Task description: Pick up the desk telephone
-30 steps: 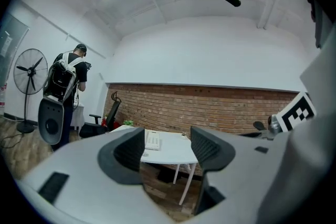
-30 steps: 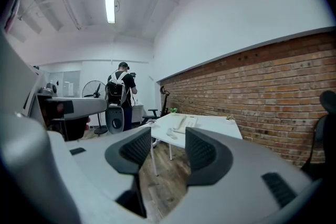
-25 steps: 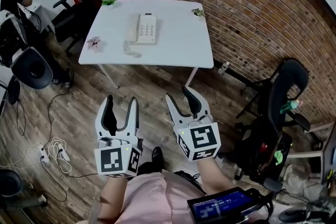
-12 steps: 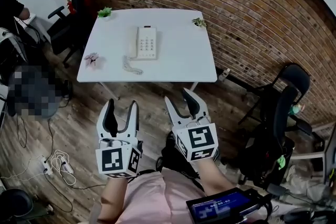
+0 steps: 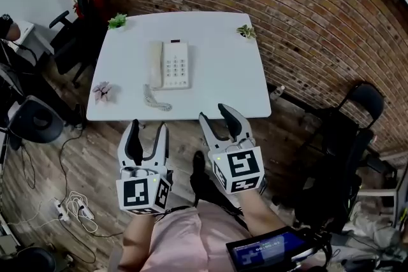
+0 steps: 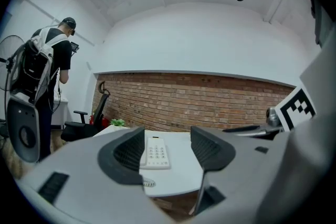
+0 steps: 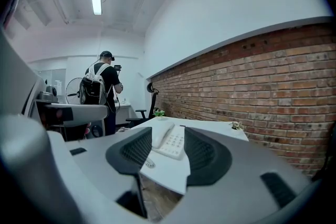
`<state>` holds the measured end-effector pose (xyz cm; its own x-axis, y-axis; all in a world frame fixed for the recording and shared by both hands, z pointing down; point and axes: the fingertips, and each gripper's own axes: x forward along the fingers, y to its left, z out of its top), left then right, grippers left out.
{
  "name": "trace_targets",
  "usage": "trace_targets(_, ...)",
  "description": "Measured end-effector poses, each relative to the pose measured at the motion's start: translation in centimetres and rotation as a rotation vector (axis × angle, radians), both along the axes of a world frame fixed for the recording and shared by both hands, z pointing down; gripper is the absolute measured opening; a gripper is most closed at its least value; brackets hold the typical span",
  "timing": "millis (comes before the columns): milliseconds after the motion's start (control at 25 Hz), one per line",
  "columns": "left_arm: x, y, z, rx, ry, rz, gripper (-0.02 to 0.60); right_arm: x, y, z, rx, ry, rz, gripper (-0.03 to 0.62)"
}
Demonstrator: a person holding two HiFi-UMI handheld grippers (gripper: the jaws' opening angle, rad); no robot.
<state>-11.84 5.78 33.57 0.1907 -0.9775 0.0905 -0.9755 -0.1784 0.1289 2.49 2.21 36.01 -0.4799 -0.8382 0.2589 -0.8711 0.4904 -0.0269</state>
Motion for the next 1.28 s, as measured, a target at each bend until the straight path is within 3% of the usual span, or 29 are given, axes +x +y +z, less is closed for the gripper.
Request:
trace_targets(560, -1.0, -16.7, 0.4, -0.032, -0.027, -0.022, 0.296, -1.6, -16.7, 0.8, -0.034, -0.023, -0.045, 0.198)
trace_targets(1000, -2.3, -22.3, -2.5, 0.023, -0.033, -0.030, 0.301, -2.9, -23.3, -3.1, 0.047, -0.030, -0.059, 0.201)
trace_targets(1280, -2.7, -25.8, 0.6, -0.050, -0.027, 0.017, 0.310, -3.7, -26.3, -0.9, -0.006, -0.028, -0.049, 0.208)
